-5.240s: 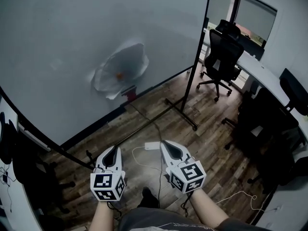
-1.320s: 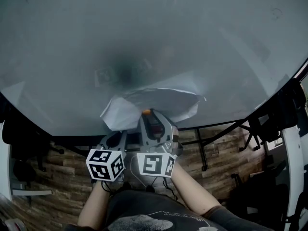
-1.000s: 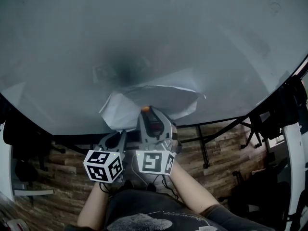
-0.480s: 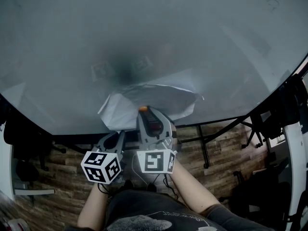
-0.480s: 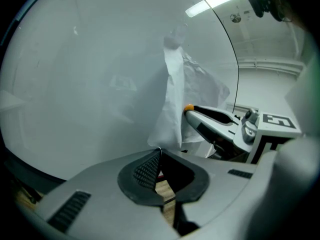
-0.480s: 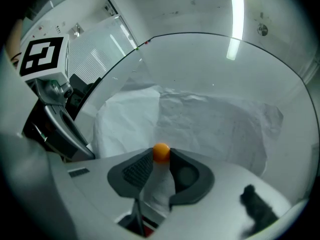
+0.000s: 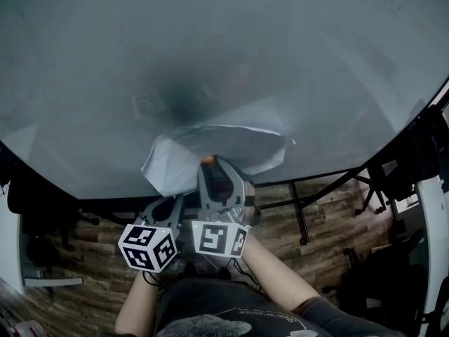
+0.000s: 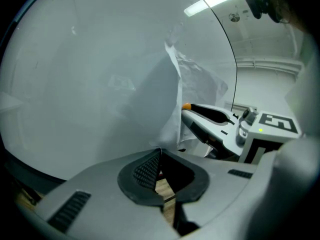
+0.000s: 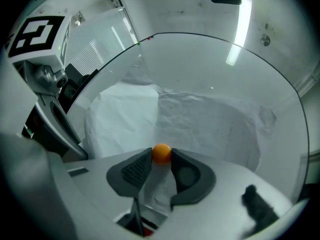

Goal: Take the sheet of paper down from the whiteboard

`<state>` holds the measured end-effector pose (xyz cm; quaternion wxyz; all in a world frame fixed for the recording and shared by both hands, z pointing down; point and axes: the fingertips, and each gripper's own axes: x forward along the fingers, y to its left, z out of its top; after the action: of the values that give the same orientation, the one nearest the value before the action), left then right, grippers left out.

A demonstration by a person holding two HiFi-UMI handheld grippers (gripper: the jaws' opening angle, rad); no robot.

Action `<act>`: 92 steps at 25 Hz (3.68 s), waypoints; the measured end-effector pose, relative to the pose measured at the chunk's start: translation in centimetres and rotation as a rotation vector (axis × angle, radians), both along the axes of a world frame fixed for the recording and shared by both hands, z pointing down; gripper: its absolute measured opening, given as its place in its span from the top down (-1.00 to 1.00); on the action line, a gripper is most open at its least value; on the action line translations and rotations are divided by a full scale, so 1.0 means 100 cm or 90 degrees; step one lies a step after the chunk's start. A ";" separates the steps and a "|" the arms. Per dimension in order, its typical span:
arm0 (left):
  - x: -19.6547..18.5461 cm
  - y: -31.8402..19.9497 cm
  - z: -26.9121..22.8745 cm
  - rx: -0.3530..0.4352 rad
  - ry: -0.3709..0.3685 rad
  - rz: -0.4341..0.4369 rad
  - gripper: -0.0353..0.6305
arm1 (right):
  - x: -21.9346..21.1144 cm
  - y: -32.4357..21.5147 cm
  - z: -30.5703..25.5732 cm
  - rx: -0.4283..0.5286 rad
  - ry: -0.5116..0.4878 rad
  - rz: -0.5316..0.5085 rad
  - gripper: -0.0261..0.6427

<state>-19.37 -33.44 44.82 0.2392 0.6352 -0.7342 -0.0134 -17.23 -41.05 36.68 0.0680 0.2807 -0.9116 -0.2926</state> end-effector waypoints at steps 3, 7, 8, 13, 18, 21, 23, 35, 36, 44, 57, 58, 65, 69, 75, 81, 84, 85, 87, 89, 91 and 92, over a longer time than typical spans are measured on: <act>0.000 0.001 -0.001 0.001 -0.003 0.007 0.85 | 0.000 0.000 -0.001 -0.006 0.008 -0.003 0.56; -0.002 0.003 -0.003 0.010 0.004 0.008 0.85 | 0.000 0.001 -0.001 -0.007 0.012 -0.014 0.56; -0.003 0.003 -0.003 0.014 0.005 0.006 0.85 | 0.001 0.001 -0.001 -0.005 0.009 -0.013 0.56; -0.009 0.009 -0.009 0.034 0.007 -0.013 0.85 | 0.009 0.000 -0.003 -0.008 -0.008 -0.007 0.58; -0.005 0.010 -0.013 0.050 0.014 -0.015 0.85 | 0.021 -0.005 0.010 -0.037 -0.006 0.000 0.58; -0.004 0.008 -0.018 0.058 0.014 -0.018 0.85 | 0.029 -0.009 0.011 -0.045 -0.016 0.000 0.58; -0.004 0.008 -0.021 0.061 0.009 -0.025 0.85 | 0.037 -0.007 0.010 -0.048 -0.023 -0.001 0.58; -0.009 0.023 -0.023 0.053 -0.035 -0.085 0.85 | 0.136 -0.008 0.039 -0.096 -0.025 0.038 0.58; -0.007 0.026 -0.023 0.054 -0.035 -0.094 0.85 | 0.145 -0.011 0.039 -0.096 -0.028 0.043 0.58; 0.030 0.035 -0.016 0.041 -0.071 -0.068 0.85 | 0.182 -0.015 0.026 -0.090 -0.059 0.044 0.58; 0.012 0.080 -0.037 0.091 -0.101 0.030 0.85 | 0.137 0.055 0.019 -0.104 -0.089 0.074 0.57; 0.010 0.087 -0.039 0.095 -0.102 0.046 0.85 | 0.130 0.065 0.017 -0.103 -0.095 0.078 0.57; -0.015 0.136 -0.043 0.118 -0.151 0.110 0.85 | 0.098 0.124 0.006 -0.099 -0.135 0.123 0.57; -0.026 0.173 -0.051 0.131 -0.147 0.127 0.85 | 0.097 0.163 -0.001 -0.096 -0.154 0.161 0.57; -0.042 0.225 -0.041 0.133 -0.143 0.167 0.85 | 0.097 0.216 0.003 -0.094 -0.153 0.218 0.57; -0.038 0.251 -0.031 0.138 -0.122 0.213 0.85 | 0.112 0.255 0.000 -0.084 -0.147 0.275 0.57; -0.030 0.254 -0.034 0.142 -0.129 0.221 0.85 | 0.125 0.265 -0.004 -0.081 -0.155 0.290 0.57; -0.027 0.255 -0.036 0.145 -0.134 0.222 0.85 | 0.129 0.268 -0.005 -0.076 -0.153 0.293 0.57; -0.020 0.257 -0.039 0.149 -0.143 0.226 0.85 | 0.138 0.274 -0.005 -0.071 -0.152 0.300 0.57; -0.013 0.260 -0.041 0.151 -0.147 0.225 0.85 | 0.145 0.280 -0.009 -0.058 -0.158 0.302 0.57; -0.004 0.265 -0.044 0.150 -0.152 0.219 0.85 | 0.151 0.288 -0.011 -0.055 -0.161 0.296 0.57; 0.002 0.269 -0.046 0.150 -0.156 0.217 0.85 | 0.155 0.292 -0.010 -0.062 -0.158 0.295 0.57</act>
<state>-19.15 -6.57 40.24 0.0715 0.7702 -0.6335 0.0189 -1.74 -11.87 35.73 0.0342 0.5119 -0.8375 -0.1882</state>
